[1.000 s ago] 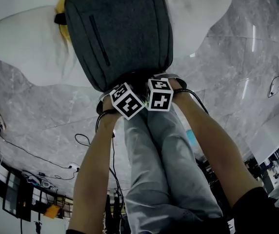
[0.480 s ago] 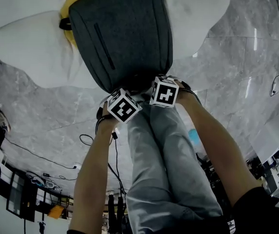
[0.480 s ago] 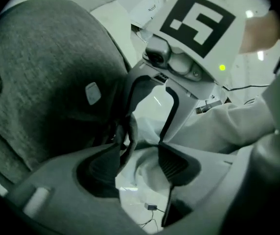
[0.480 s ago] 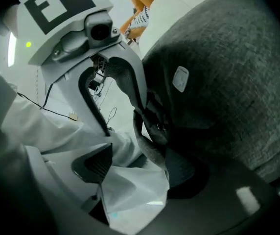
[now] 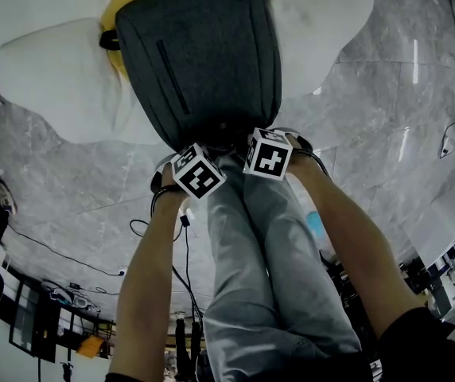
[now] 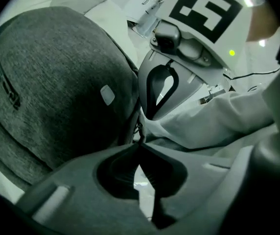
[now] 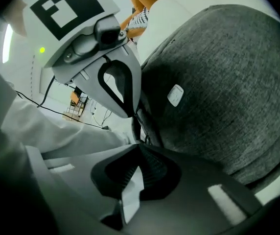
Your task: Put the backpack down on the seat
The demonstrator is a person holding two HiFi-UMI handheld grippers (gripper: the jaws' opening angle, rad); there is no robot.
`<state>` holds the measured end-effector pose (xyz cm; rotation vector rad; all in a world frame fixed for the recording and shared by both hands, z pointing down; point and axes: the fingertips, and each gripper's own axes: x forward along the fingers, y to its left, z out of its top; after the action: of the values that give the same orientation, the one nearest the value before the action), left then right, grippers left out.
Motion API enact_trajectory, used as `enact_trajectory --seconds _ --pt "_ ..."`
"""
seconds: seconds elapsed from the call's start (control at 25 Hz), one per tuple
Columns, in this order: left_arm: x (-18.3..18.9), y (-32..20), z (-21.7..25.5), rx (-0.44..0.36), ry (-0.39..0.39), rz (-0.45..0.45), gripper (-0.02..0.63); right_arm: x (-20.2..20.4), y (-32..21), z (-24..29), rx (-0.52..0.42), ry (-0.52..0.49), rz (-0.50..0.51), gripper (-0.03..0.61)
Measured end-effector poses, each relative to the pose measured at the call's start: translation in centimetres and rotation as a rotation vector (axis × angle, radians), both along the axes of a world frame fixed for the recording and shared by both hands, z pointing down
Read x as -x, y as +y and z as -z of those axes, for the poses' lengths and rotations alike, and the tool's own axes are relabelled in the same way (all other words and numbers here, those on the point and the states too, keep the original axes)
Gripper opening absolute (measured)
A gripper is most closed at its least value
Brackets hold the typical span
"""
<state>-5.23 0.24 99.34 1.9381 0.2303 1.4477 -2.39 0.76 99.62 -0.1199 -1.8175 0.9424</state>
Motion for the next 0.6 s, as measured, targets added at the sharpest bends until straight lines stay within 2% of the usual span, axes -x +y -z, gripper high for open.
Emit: enact_trajectory --seconds 0.2,0.32,0.6 --pt "0.3 -0.1 0.4 -0.012 -0.004 -0.019 -0.002 0.1 -0.8 0.6 -0.018 0.008 0.027 0.002" --pt "-0.2 -1.0 1.8 -0.018 0.009 -0.004 -0.002 0.1 -1.5 1.3 -0.033 0.015 0.025 0.002" --pt "0.1 -1.7 3.7 -0.030 0.041 -0.032 -0.002 -0.5 -1.4 2.9 -0.043 0.044 0.066 0.003"
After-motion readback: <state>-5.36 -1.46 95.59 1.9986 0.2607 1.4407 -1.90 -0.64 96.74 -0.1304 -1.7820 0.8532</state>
